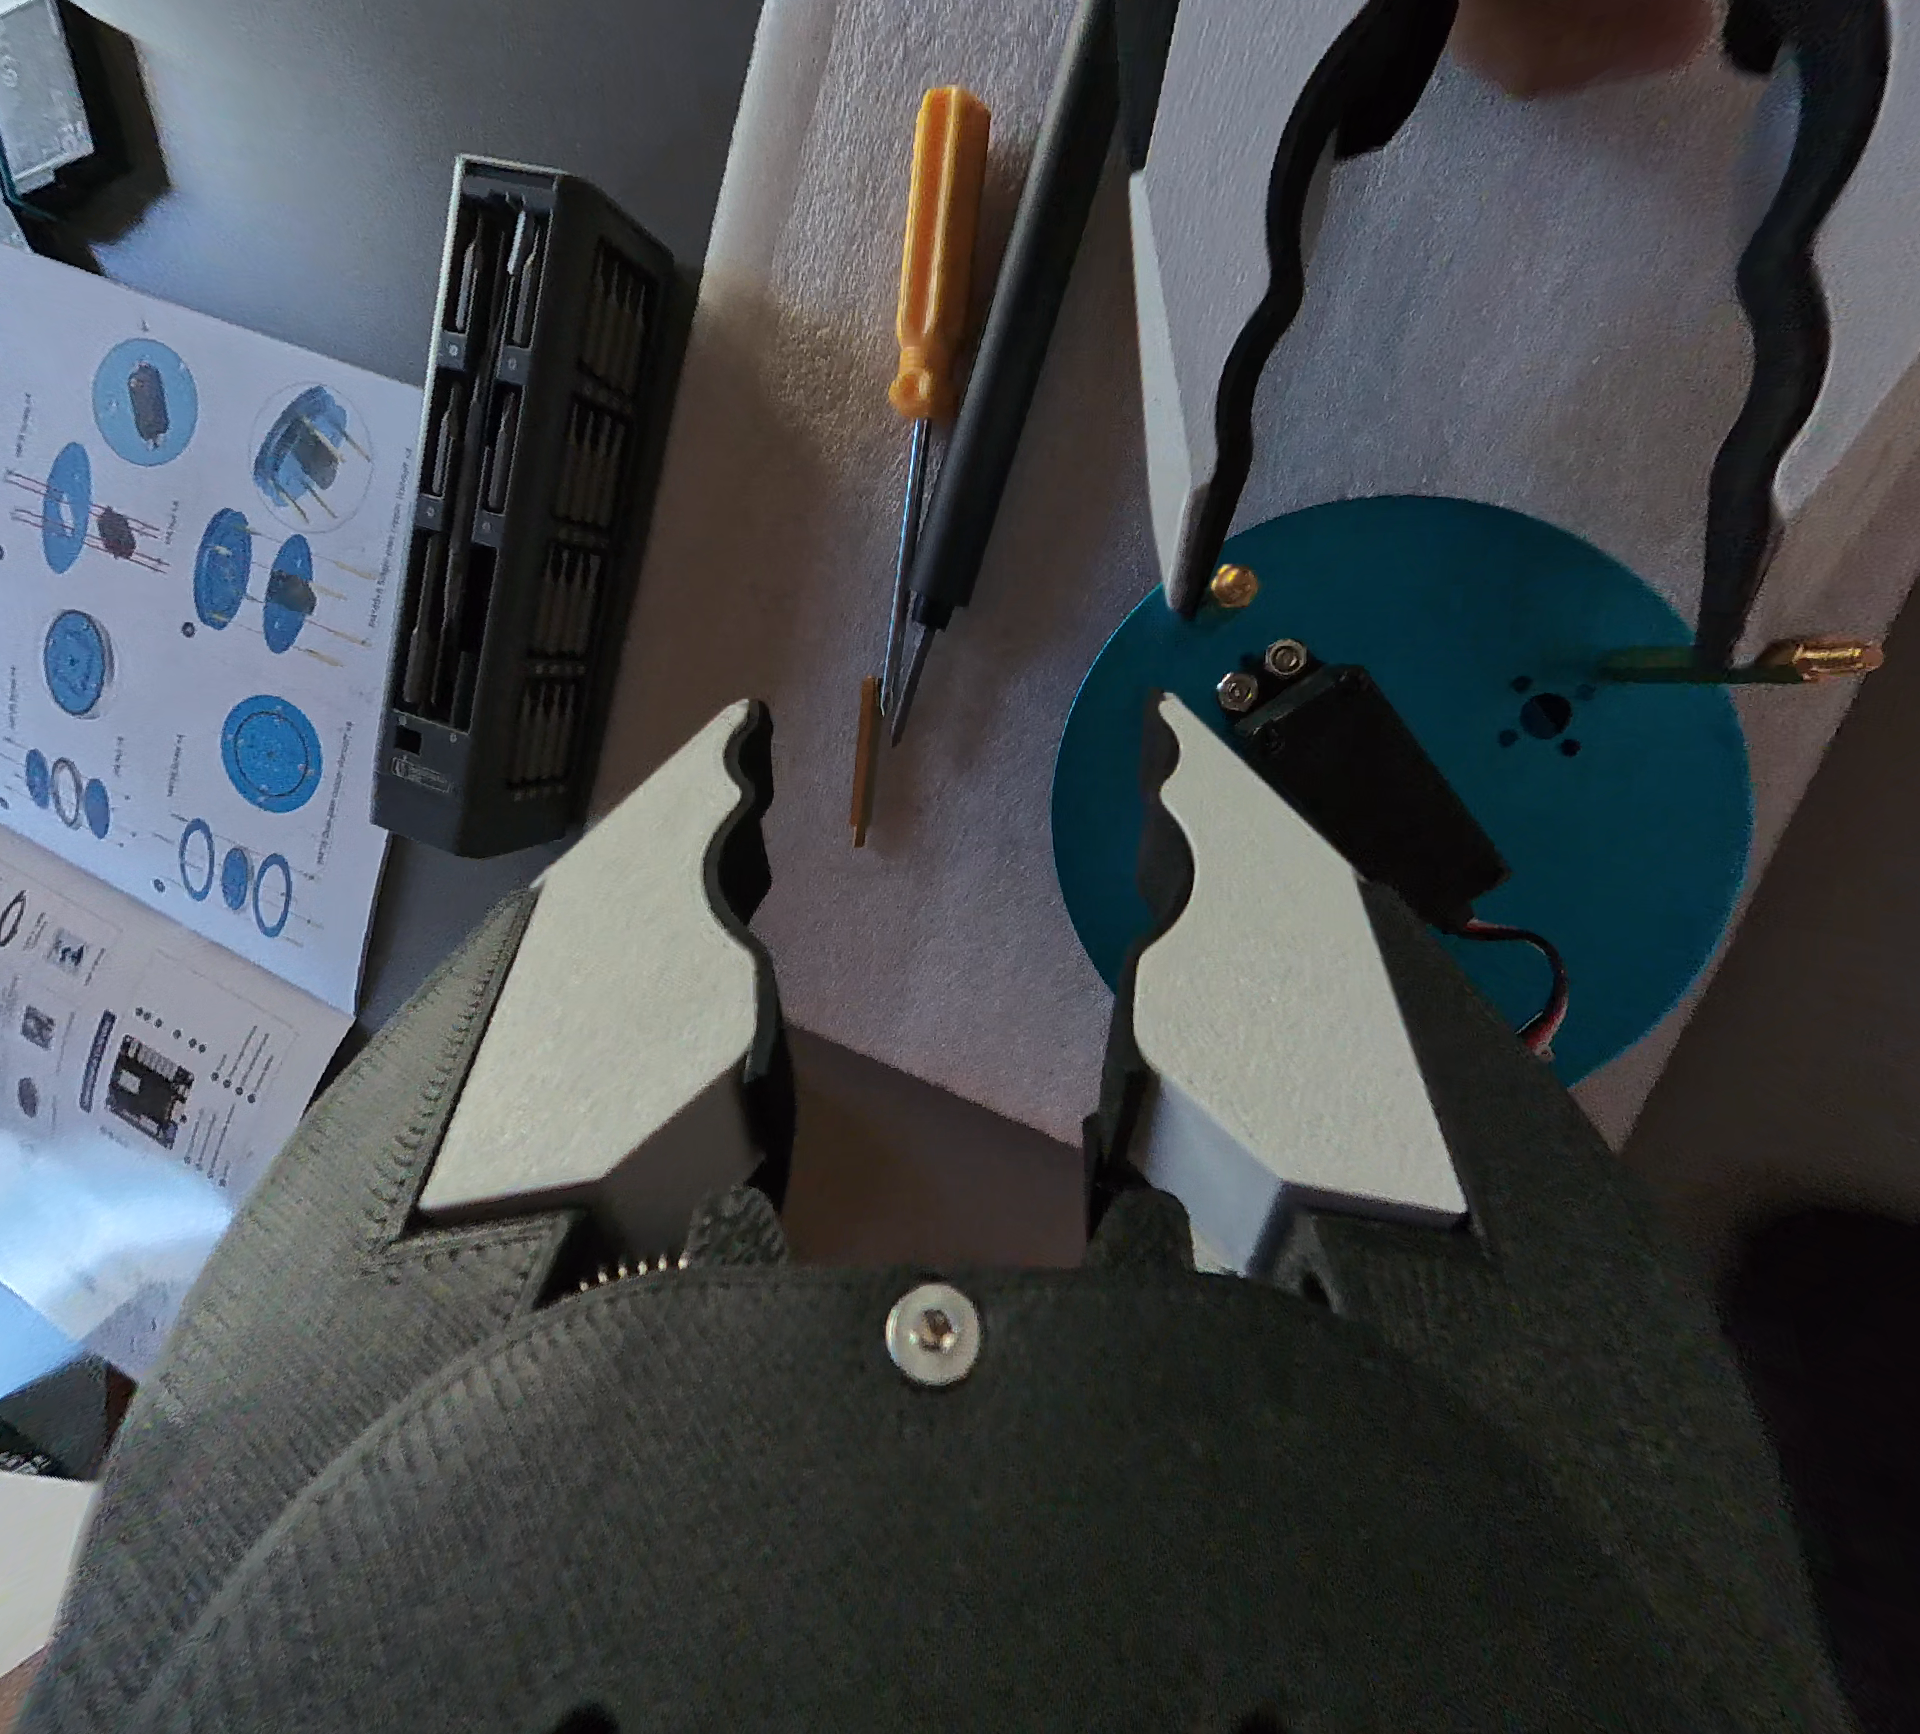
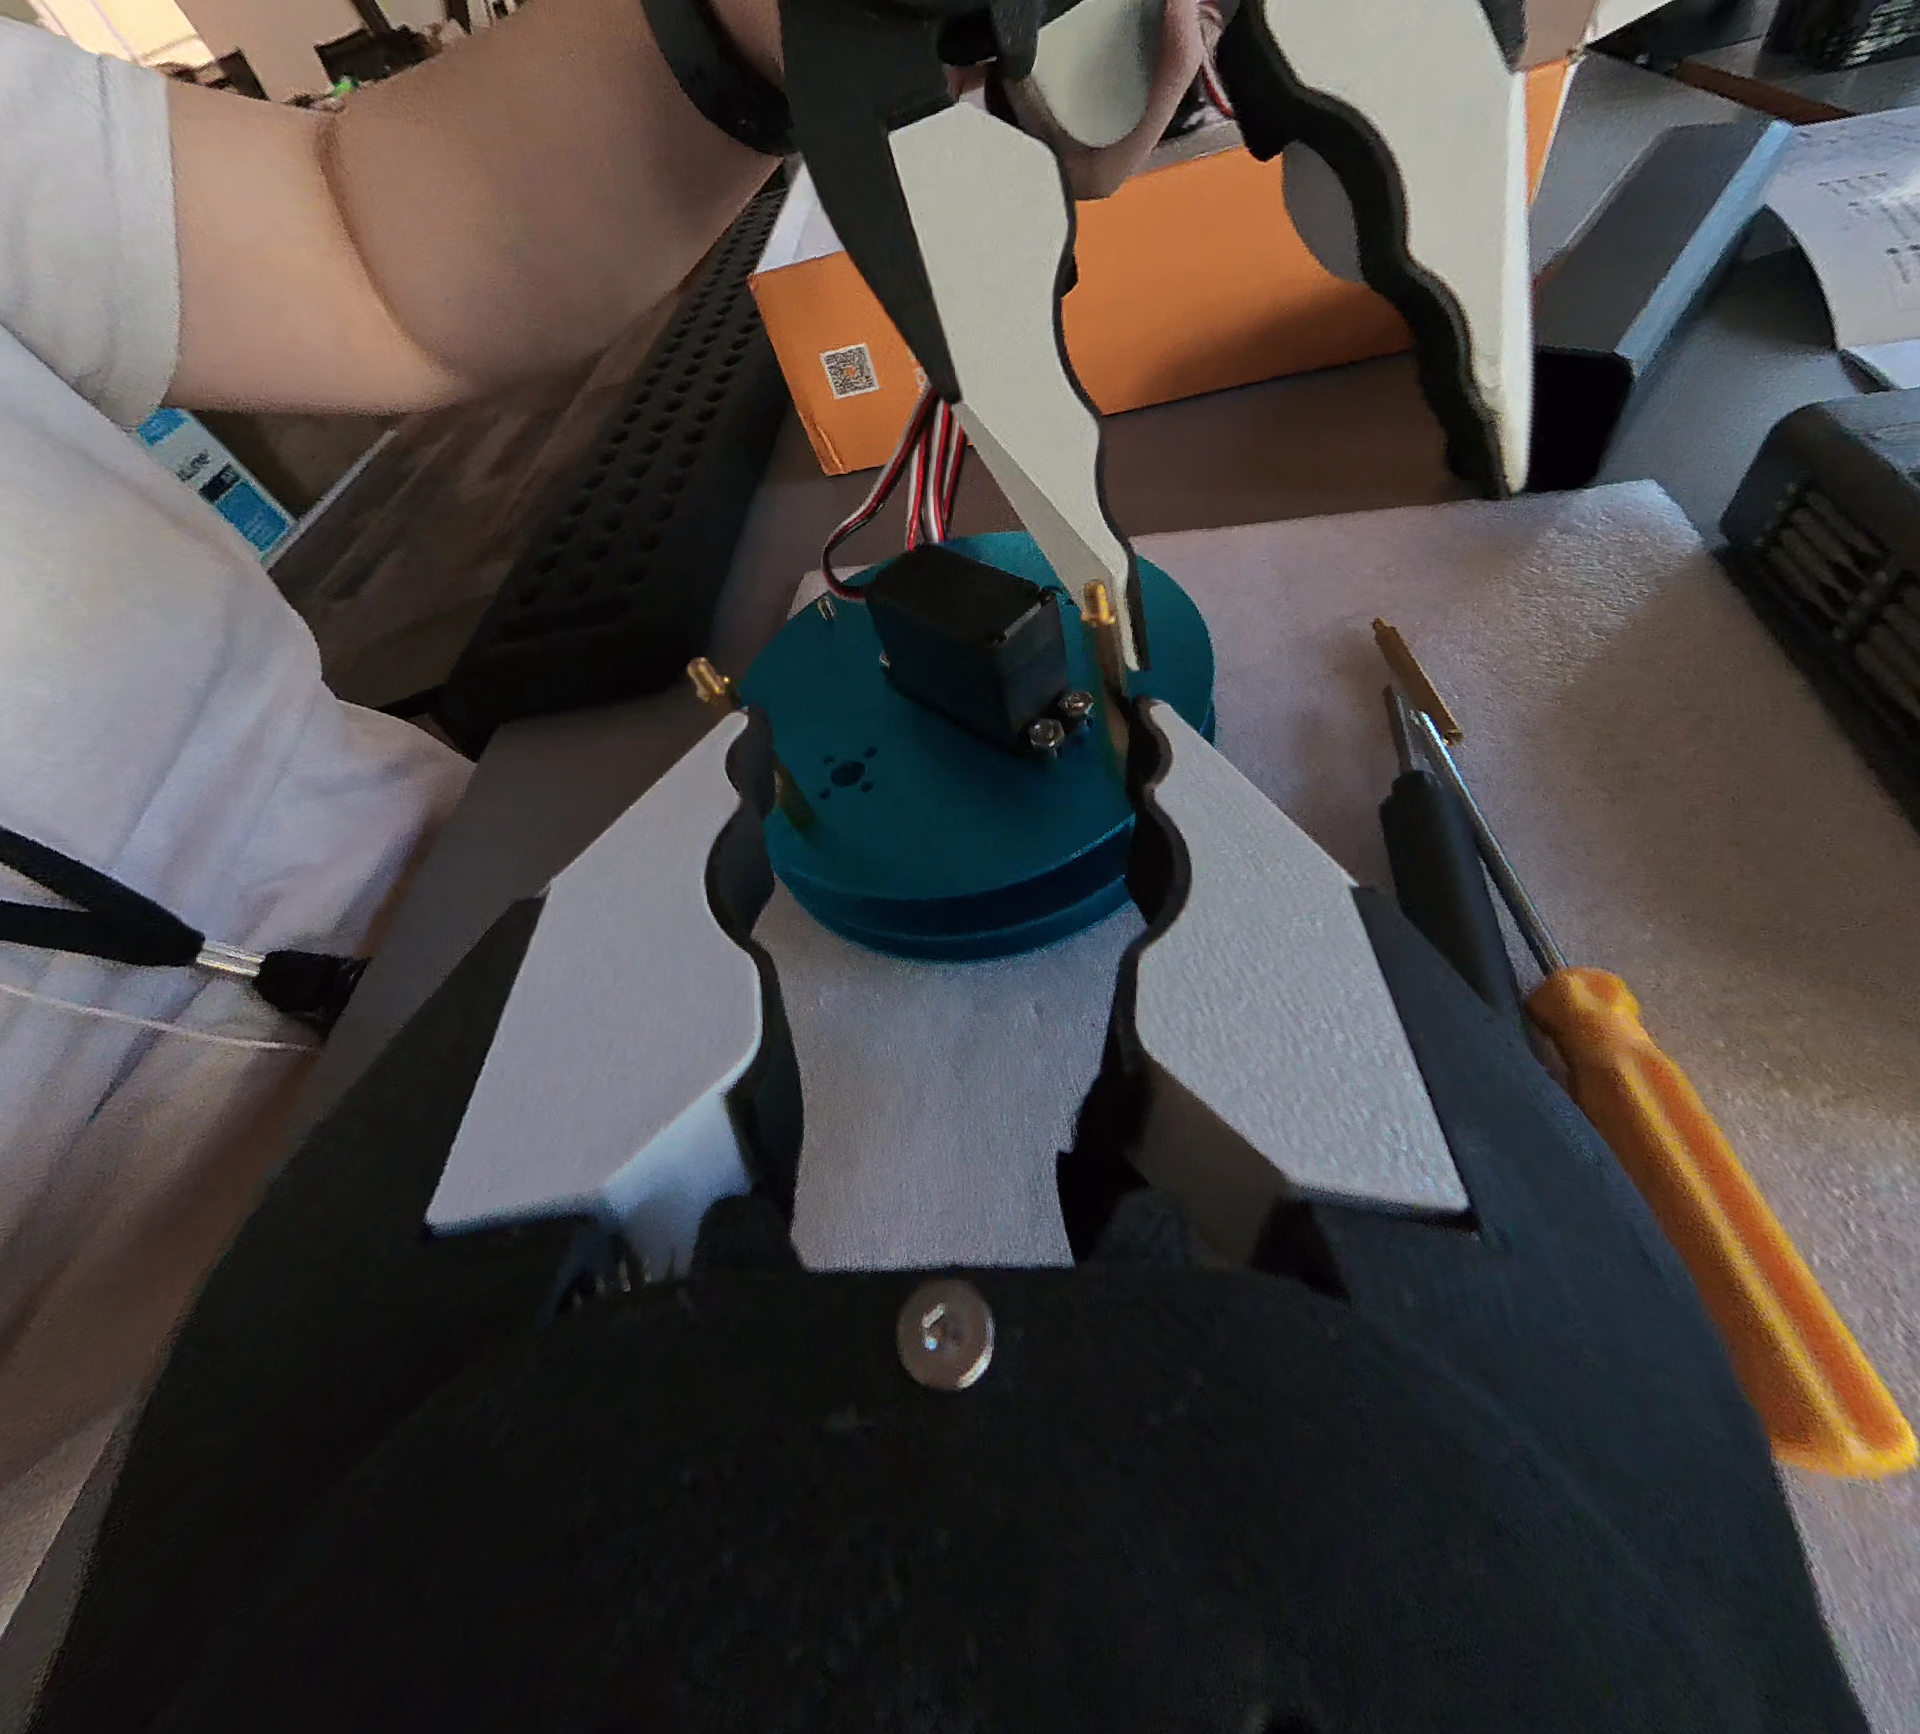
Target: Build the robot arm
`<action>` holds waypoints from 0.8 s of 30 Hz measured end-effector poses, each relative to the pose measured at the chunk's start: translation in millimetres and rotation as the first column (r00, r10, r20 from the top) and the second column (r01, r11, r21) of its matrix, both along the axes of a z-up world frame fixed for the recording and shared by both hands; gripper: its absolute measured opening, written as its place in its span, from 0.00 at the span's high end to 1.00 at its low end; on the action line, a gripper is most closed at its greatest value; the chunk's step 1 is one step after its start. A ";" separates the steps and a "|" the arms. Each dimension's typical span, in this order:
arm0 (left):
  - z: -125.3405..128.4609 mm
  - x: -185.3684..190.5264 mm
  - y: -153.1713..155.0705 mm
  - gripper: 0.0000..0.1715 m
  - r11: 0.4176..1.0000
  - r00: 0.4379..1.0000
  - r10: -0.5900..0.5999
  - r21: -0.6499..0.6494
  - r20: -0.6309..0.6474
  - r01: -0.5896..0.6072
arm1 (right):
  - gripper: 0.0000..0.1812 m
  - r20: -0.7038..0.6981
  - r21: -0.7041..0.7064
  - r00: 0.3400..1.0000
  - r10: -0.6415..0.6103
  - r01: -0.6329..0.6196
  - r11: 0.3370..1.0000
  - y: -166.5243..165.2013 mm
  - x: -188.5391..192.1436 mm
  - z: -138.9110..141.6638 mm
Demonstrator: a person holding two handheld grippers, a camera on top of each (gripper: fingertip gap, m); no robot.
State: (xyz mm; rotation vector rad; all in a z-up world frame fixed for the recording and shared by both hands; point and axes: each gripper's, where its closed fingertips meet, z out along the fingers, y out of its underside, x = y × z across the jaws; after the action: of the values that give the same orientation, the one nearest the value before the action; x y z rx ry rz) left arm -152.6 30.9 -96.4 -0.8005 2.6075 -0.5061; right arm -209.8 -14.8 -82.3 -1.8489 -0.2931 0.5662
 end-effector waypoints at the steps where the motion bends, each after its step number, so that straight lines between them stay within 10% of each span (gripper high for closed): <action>1: -0.2 0.1 0.7 0.59 1.000 1.000 0.000 -0.004 0.002 0.000 | 0.63 -0.006 0.005 1.000 -0.016 0.016 1.000 -0.6 3.4 1.4; 16: 22.9 8.9 41.0 0.63 0.991 0.993 0.112 -0.078 0.048 -0.108 | 0.71 -0.029 -0.001 0.999 -0.016 0.016 1.000 -7.1 7.6 2.4; 24: -27.2 12.1 39.7 0.83 0.984 0.967 0.067 -0.143 -0.246 -0.104 | 0.71 -0.071 0.032 0.989 -0.134 0.136 0.990 -29.9 14.3 6.1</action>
State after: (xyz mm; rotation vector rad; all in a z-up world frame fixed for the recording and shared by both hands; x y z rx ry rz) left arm -140.4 70.7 -123.7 -1.0821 2.7624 -0.6283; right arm -195.5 -44.7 -76.2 -1.7949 -0.1306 0.5258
